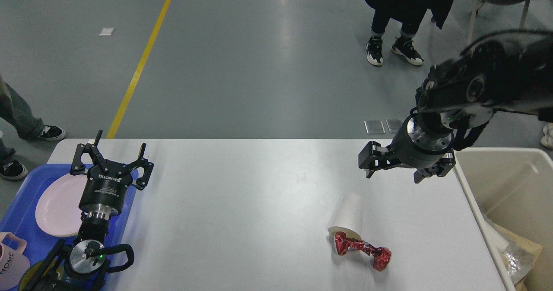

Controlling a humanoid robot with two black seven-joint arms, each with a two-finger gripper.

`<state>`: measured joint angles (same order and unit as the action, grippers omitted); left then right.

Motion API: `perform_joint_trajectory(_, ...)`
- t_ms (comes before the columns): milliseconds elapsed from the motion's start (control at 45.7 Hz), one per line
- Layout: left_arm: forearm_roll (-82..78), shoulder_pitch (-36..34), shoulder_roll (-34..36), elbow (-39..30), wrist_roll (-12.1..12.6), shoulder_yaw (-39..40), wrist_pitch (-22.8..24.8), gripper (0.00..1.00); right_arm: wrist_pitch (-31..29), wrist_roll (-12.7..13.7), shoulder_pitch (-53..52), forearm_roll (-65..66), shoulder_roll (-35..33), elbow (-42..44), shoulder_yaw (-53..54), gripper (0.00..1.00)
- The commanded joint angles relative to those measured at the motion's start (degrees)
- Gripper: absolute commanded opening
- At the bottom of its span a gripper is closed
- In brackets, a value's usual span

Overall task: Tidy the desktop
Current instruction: 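Raise the right gripper out of the bin toward the white cup, then lower the right gripper onto the white paper cup and grasp it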

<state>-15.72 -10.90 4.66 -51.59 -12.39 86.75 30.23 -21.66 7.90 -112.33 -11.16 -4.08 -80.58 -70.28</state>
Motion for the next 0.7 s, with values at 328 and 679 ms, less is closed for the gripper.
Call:
perform_joint_trajectory(328, -0.01, 0.0, 0.0, 0.0, 0.0, 0.0, 0.0, 0.96, 4.61, 0.01, 30.5, -3.86, 5.83, 27.93, 6.29, 1.0)
perform_joint_trajectory(679, -0.01, -0.09, 0.0, 0.0, 0.0, 0.0, 0.0, 0.96, 9.8, 0.01, 36.83, -3.07, 7.59, 31.89, 6.03, 1.0)
